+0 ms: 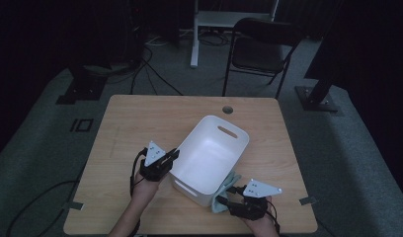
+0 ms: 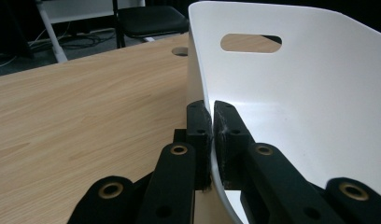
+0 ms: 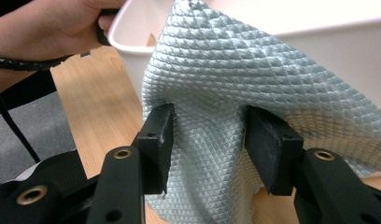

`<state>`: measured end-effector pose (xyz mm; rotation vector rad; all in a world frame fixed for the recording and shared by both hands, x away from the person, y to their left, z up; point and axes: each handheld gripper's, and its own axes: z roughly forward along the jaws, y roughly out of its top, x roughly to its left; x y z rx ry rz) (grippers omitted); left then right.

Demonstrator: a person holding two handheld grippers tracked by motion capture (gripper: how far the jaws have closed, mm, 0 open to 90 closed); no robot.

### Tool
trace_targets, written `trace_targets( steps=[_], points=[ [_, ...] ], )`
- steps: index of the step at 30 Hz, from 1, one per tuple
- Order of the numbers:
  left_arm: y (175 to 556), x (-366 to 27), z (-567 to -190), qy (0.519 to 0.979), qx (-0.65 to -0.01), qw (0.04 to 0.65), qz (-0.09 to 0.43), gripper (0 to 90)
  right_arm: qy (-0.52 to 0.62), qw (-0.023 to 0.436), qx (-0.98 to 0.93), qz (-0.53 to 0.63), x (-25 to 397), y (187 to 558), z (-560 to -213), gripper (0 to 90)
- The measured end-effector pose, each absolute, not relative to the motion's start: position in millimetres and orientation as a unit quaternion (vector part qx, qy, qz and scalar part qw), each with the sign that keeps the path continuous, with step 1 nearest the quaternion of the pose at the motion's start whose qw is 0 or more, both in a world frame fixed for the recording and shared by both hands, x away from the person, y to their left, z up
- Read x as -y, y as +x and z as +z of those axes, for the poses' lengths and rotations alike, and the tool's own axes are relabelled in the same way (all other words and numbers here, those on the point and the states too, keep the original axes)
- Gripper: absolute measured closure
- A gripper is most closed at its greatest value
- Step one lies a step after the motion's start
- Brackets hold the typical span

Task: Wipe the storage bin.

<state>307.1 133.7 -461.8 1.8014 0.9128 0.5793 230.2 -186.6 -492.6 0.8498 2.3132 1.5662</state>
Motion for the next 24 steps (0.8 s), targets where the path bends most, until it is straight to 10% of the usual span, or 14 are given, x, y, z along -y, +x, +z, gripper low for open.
trace_targets(
  steps=[19, 24],
  points=[
    [307, -133, -462, 0.743, -0.379, 0.496, 0.241, 85.9, 0.32, 0.064, -0.803, 0.498, 196, 253, -519, 52.4],
    [307, -133, -462, 0.743, -0.38, 0.496, 0.24, 85.8, 0.321, 0.072, -0.822, 0.465, 196, 258, -524, 72.6]
  ],
)
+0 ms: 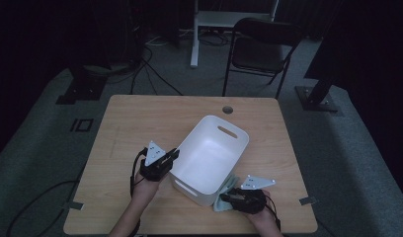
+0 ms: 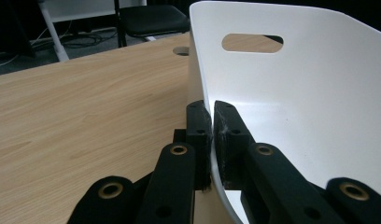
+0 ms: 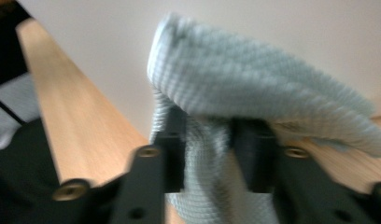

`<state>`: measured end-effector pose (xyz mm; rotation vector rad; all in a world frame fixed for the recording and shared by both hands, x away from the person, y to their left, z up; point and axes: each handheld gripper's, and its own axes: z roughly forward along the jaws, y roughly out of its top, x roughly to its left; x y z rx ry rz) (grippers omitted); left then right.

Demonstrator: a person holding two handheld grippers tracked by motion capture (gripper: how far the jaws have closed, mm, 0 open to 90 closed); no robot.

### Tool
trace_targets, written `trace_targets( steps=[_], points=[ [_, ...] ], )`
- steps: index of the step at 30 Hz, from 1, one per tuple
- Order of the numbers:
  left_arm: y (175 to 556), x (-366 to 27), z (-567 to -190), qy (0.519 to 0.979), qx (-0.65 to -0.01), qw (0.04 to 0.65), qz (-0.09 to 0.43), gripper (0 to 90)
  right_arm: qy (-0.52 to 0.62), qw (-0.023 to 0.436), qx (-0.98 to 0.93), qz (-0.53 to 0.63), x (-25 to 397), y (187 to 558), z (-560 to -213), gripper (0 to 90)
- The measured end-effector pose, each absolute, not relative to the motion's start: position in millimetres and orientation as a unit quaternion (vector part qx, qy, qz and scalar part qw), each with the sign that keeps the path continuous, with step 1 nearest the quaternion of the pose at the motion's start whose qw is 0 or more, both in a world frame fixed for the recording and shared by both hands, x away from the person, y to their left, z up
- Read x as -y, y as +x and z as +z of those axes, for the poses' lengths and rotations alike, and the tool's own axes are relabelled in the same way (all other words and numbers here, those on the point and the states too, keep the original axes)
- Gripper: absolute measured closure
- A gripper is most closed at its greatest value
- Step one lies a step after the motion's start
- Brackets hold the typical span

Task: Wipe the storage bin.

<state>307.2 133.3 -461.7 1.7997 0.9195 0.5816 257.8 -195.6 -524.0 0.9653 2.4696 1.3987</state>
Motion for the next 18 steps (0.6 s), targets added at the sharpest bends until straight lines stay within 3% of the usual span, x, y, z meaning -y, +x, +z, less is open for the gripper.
trace_targets(
  steps=[12, 18],
  points=[
    [307, -133, -462, 0.742, -0.381, 0.495, 0.243, 84.9, 0.351, 0.104, -0.807, 0.463, 202, 266, -521, 80.1],
    [310, -137, -462, 0.745, -0.38, 0.504, 0.216, 76.4, 0.369, 0.134, -0.784, 0.48, 215, 267, -506, 80.5]
  ],
)
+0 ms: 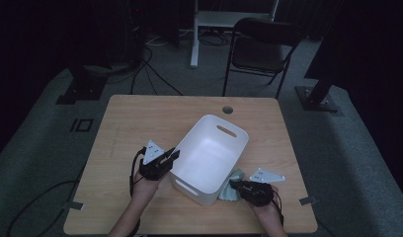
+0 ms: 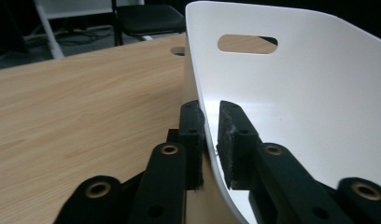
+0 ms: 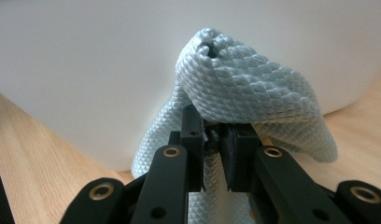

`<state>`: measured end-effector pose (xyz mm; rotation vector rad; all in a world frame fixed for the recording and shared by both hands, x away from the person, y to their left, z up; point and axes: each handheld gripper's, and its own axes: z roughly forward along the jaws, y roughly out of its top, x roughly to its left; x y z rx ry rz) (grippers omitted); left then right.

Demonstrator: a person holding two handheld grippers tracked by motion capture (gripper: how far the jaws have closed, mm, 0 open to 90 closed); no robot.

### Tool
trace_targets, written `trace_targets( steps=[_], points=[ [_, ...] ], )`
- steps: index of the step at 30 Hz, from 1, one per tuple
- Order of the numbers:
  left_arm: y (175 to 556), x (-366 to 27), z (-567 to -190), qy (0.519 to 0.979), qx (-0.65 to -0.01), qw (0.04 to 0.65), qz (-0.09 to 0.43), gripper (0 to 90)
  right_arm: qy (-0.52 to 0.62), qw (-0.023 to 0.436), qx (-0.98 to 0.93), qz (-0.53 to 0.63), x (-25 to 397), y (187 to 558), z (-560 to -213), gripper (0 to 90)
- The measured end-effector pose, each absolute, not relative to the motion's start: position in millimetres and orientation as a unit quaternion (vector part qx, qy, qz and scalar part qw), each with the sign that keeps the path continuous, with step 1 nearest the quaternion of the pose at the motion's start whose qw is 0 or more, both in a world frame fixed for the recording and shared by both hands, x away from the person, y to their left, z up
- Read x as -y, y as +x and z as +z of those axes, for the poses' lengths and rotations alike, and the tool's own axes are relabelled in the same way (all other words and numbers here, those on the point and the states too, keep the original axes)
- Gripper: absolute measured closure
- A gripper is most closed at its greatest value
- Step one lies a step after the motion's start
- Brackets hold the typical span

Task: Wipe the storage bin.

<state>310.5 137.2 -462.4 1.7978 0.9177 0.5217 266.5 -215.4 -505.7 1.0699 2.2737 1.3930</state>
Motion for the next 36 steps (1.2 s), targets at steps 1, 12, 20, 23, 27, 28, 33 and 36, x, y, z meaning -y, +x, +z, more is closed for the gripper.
trace_targets(
  steps=[1, 12, 20, 23, 27, 28, 33, 36],
  points=[
    [310, -137, -463, 0.747, -0.379, 0.505, 0.211, 72.4, 0.37, 0.139, -0.782, 0.483, 218, 265, -502, 80.5],
    [304, -145, -455, 0.751, -0.373, 0.512, 0.187, 65.7, 0.382, 0.167, -0.772, 0.479, 250, 254, -484, 80.4],
    [292, -145, -452, 0.758, -0.362, 0.514, 0.175, 62.8, 0.402, 0.174, -0.758, 0.484, 263, 252, -488, 80.3],
    [285, -143, -453, 0.761, -0.355, 0.517, 0.168, 62.5, 0.403, 0.179, -0.755, 0.485, 266, 252, -487, 80.3],
    [276, -140, -453, 0.763, -0.345, 0.515, 0.181, 59.1, 0.406, 0.186, -0.752, 0.485, 269, 251, -485, 80.2],
    [274, -139, -454, 0.763, -0.345, 0.517, 0.179, 56.9, 0.408, 0.185, -0.751, 0.485, 270, 250, -485, 80.2],
    [271, -141, -455, 0.763, -0.34, 0.524, 0.167, 54.5, 0.41, 0.183, -0.752, 0.483, 272, 250, -487, 80.2],
    [269, -140, -455, 0.762, -0.338, 0.526, 0.168, 54.4, 0.412, 0.181, -0.752, 0.481, 272, 251, -488, 80.2]
  ],
)
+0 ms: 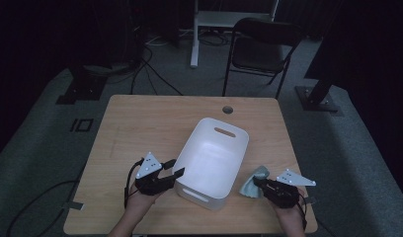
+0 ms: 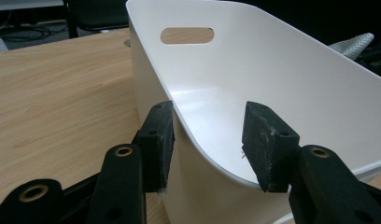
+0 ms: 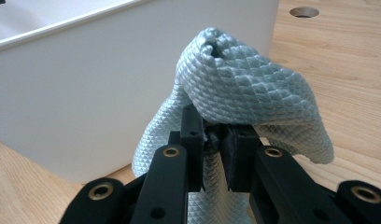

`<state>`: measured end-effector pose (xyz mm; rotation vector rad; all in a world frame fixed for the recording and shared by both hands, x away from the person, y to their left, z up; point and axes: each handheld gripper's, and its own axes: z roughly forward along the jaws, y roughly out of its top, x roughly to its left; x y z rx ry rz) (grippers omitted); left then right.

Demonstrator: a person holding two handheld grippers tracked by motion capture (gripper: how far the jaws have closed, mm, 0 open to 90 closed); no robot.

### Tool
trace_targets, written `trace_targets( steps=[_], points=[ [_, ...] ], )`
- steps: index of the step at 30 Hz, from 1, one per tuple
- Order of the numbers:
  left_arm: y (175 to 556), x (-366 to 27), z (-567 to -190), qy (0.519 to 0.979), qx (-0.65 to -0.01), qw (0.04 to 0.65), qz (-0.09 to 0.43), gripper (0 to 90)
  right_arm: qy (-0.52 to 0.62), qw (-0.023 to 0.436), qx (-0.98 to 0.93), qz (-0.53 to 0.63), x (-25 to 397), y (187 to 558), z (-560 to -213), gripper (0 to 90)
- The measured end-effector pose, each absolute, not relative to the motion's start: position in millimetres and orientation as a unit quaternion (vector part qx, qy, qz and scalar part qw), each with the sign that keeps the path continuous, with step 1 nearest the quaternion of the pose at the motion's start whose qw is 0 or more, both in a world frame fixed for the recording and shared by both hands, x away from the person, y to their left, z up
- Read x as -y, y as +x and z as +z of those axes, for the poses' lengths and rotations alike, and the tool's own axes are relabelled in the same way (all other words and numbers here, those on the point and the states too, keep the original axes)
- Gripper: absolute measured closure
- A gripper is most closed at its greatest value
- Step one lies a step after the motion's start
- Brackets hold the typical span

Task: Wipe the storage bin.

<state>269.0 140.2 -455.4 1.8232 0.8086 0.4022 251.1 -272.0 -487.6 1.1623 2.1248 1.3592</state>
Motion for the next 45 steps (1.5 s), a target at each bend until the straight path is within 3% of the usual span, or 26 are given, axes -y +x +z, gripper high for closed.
trace_targets(
  steps=[10, 17, 30, 45],
  points=[
    [252, -131, -452, 0.776, -0.315, 0.523, 0.158, 54.4, 0.416, 0.181, -0.744, 0.49, 277, 251, -485, 80.2],
    [247, -127, -450, 0.784, -0.299, 0.531, 0.121, 53.9, 0.417, 0.18, -0.743, 0.491, 279, 252, -485, 80.2],
    [249, -129, -441, 0.791, -0.28, 0.532, 0.114, 50.7, 0.42, 0.18, -0.74, 0.493, 282, 252, -485, 80.1],
    [313, -133, -429, 0.776, -0.266, 0.558, 0.123, 51.1, 0.417, 0.176, -0.741, 0.496, 280, 252, -485, 80.1]
  ],
)
